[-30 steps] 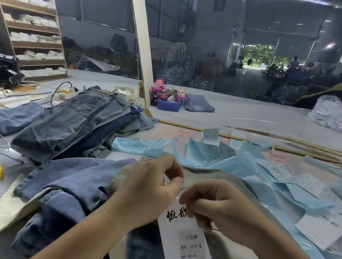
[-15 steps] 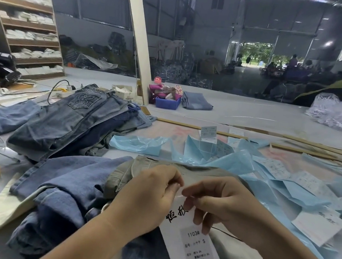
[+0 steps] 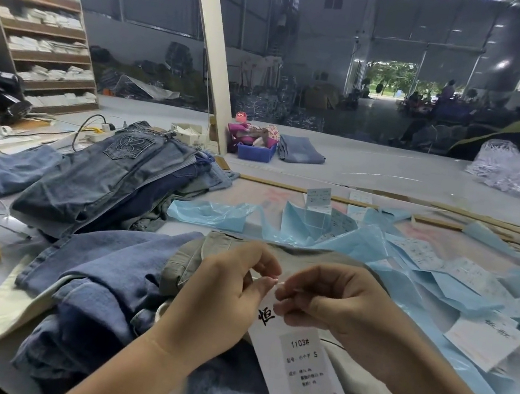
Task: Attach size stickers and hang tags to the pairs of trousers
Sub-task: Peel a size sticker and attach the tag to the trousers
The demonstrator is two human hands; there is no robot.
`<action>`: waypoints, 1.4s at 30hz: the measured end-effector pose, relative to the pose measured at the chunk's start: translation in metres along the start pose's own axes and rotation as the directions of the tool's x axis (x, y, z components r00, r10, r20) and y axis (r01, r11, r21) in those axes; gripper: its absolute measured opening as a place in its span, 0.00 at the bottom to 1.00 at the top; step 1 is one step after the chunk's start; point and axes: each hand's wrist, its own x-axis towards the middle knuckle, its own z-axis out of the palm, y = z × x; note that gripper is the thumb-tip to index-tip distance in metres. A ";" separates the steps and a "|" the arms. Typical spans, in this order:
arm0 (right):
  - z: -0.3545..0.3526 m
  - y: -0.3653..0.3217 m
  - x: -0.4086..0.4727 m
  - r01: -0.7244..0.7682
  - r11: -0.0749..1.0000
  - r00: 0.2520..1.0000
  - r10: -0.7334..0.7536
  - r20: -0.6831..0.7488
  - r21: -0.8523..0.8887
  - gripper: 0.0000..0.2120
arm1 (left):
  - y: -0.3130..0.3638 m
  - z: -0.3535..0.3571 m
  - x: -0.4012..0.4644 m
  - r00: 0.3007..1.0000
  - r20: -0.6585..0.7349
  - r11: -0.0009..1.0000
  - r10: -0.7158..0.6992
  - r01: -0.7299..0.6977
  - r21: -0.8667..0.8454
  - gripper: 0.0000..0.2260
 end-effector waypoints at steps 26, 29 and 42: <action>0.018 0.020 0.010 0.189 0.971 0.982 -0.186 0.033 -0.144 0.10 | -0.032 -0.010 -0.006 0.994 0.073 0.983 0.079 -0.065 -0.169 0.12; 0.018 0.018 0.011 0.172 0.982 0.982 -0.166 0.086 -0.078 0.08 | -0.036 -0.012 -0.003 0.989 0.146 0.939 0.020 0.032 -0.343 0.12; 0.015 0.022 0.019 0.090 0.910 0.966 -0.178 -0.187 -0.404 0.12 | -0.045 -0.014 0.018 0.993 -0.077 0.960 -0.089 0.106 0.260 0.09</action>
